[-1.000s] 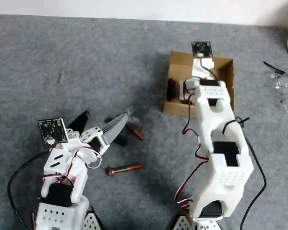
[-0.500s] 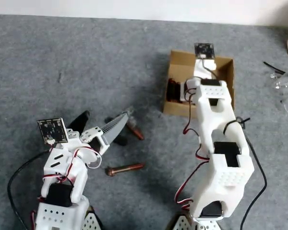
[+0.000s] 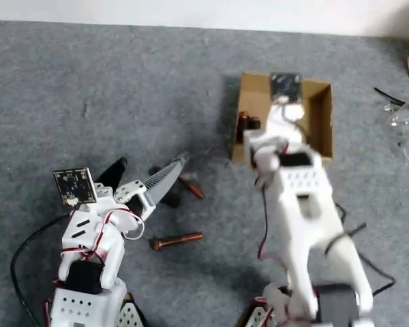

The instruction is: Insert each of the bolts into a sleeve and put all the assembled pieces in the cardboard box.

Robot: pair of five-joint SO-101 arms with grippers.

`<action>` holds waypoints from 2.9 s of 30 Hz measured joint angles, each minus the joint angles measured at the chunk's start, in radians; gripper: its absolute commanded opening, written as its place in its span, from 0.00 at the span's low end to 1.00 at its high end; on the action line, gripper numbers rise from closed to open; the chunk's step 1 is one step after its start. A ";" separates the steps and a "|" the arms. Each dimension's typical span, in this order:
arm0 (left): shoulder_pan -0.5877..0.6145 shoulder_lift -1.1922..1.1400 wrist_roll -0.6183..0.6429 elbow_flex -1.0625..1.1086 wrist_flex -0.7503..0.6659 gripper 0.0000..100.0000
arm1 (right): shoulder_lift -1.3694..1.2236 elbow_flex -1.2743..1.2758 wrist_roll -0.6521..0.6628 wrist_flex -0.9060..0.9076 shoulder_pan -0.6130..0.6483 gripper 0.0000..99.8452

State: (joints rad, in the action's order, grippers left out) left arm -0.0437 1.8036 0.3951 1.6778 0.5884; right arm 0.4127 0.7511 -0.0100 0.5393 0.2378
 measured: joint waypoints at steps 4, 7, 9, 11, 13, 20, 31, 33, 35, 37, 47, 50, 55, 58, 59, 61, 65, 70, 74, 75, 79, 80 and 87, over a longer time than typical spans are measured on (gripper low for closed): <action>0.000 0.000 0.000 0.000 0.000 0.44 | 0.206 0.158 0.000 -0.031 0.057 0.21; 0.000 0.000 0.000 0.000 0.000 0.44 | 0.325 0.239 0.000 -0.031 0.118 0.21; 0.000 0.000 0.000 0.000 0.000 0.44 | 0.381 0.282 0.000 -0.031 0.153 0.21; 0.000 0.000 0.000 0.000 0.000 0.44 | 0.414 0.311 0.000 -0.031 0.178 0.21; 0.000 0.000 0.000 0.000 0.000 0.44 | 0.430 0.327 0.000 -0.031 0.209 0.21; 0.009 0.000 0.000 0.000 0.000 0.44 | 0.439 0.384 0.140 -0.031 0.322 0.21; 0.126 0.000 0.000 0.000 0.000 0.44 | 0.439 0.402 0.187 -0.031 0.390 0.21; 0.126 0.000 0.000 0.000 0.000 0.44 | 0.439 0.402 0.190 -0.031 0.391 0.21; 0.126 0.000 0.000 0.000 0.000 0.44 | 0.439 0.402 0.192 -0.031 0.391 0.21; 0.126 0.000 0.000 0.000 0.000 0.44 | 0.417 0.402 0.192 -0.031 0.391 0.21; 0.126 0.000 0.000 0.000 0.000 0.44 | -0.020 0.233 0.192 -0.104 0.414 0.21; 0.126 0.000 0.000 0.000 0.000 0.44 | -0.155 0.167 0.192 -0.115 0.414 0.21; 0.126 0.000 0.000 0.000 0.000 0.44 | -0.315 0.087 0.192 -0.117 0.414 0.21; 0.126 0.000 0.000 0.000 0.000 0.44 | -0.350 0.074 0.192 -0.117 0.417 0.21; 0.126 0.000 0.000 0.000 0.000 0.44 | -0.354 0.072 0.192 -0.117 0.417 0.21; 0.126 0.000 0.000 0.000 0.000 0.44 | -0.361 0.069 0.192 -0.117 0.417 0.21; 0.126 0.000 0.000 0.000 0.000 0.44 | -0.361 0.066 0.192 -0.117 0.417 0.21; 0.126 0.000 0.000 0.000 0.000 0.44 | -0.393 0.055 0.192 -0.118 0.417 0.21; 0.126 0.000 0.000 0.000 0.000 0.44 | -0.425 0.040 0.192 -0.118 0.417 0.20; 0.126 0.000 0.000 0.000 0.000 0.44 | -0.431 0.037 0.192 -0.118 0.417 0.19; 0.133 0.000 0.000 0.000 0.000 0.44 | -0.437 0.034 0.195 -0.118 0.417 0.02; 0.133 0.000 0.000 0.000 0.000 0.44 | -0.437 0.032 0.195 -0.118 0.416 0.00; 0.133 0.000 0.000 0.000 0.000 0.44 | -0.448 0.025 0.195 -0.127 0.413 0.02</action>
State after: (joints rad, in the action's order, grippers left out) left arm 0.0898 1.8036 0.3951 1.6778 0.5884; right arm -0.0353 0.7756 0.1849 0.4120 0.6506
